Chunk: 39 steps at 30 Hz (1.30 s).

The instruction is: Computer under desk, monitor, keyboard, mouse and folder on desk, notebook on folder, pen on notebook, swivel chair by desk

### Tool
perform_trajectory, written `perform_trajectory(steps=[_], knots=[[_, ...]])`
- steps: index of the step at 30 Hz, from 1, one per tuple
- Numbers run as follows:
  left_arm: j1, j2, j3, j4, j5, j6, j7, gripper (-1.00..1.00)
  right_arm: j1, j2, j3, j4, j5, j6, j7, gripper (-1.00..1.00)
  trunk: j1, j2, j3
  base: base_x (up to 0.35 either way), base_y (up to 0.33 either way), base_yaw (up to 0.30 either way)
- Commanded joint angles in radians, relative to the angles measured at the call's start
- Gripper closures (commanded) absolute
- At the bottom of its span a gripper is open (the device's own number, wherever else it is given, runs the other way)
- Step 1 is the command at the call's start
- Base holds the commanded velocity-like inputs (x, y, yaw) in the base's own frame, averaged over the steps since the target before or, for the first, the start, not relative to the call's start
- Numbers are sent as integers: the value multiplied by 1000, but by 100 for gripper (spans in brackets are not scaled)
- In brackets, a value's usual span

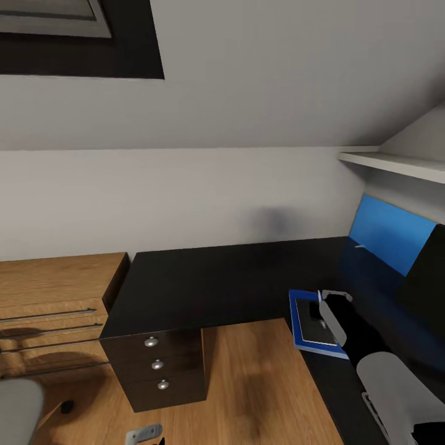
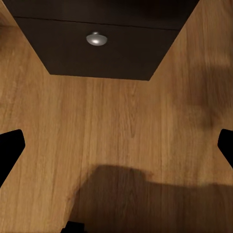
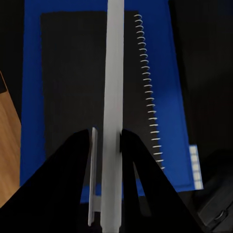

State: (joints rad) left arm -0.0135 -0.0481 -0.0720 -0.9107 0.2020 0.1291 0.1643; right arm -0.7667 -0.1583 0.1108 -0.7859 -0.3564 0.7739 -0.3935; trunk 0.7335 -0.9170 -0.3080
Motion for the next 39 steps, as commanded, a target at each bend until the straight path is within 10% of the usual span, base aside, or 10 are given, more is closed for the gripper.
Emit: perform_trajectory(steps=[1, 20, 21, 39], knots=[[0, 1, -3, -2, 10, 4, 8, -100, -1, -1, 5, -1, -11, 2, -9, 100, 0, -1, -1, 0, 0, 0], [0, 1, -3, -2, 10, 4, 8, -100, -1, 0, 13, 13, -10, 1, -5, 100, 0, -1, -1, 0, 0, 0], [0, 1, -3, -2, 10, 4, 8, -100, -1, 0, 13, 13, -10, 1, -5, -100, 0, -1, -1, 0, 0, 0], [0, 3, -2, 3, 10, -31, 8, -100, -2, 0, 13, 7, -12, 0, -4, -100, -38, 69, 30, 0, 0, 0]])
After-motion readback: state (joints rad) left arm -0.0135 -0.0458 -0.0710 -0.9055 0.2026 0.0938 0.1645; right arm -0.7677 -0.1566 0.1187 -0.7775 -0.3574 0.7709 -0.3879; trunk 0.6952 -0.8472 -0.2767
